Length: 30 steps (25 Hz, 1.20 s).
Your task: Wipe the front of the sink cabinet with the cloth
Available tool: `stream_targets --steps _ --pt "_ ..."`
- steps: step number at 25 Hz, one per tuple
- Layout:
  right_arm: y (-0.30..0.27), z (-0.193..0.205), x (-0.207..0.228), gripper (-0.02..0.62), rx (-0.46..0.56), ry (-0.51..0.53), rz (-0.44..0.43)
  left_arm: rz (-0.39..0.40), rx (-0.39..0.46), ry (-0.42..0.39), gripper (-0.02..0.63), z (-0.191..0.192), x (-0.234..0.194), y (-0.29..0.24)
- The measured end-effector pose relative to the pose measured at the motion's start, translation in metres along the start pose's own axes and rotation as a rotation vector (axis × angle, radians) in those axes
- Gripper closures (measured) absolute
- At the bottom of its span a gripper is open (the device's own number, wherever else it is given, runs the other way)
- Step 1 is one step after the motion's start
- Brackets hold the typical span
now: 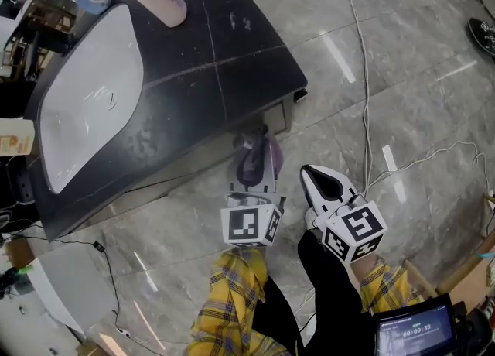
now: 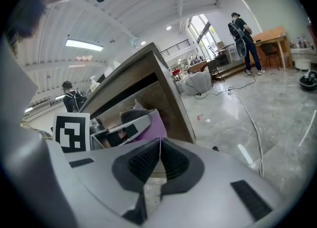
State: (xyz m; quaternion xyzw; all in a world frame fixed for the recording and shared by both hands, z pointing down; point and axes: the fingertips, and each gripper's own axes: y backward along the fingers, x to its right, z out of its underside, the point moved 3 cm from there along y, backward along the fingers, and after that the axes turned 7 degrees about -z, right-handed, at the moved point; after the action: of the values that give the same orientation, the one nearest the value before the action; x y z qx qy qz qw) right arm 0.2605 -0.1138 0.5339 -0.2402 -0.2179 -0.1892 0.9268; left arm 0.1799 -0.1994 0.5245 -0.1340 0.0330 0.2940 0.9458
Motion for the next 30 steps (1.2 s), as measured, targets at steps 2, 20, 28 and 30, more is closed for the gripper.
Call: stream_targets --steps 2,20,28,30 --pt "0.006 -0.001 0.008 0.589 0.002 -0.006 0.011 0.016 -0.004 -0.007 0.556 0.001 0.009 -0.007" --pt "0.024 -0.017 0.03 0.589 0.027 0.001 0.053 0.118 0.005 -0.01 0.557 -0.005 0.056 -0.013" --pt "0.01 -0.009 -0.017 0.589 0.013 0.025 0.01 0.089 0.022 -0.001 0.557 -0.013 0.024 0.027" --pt "0.005 -0.006 -0.032 0.589 0.007 0.033 -0.008 0.075 0.027 0.0 0.557 -0.015 0.014 0.039"
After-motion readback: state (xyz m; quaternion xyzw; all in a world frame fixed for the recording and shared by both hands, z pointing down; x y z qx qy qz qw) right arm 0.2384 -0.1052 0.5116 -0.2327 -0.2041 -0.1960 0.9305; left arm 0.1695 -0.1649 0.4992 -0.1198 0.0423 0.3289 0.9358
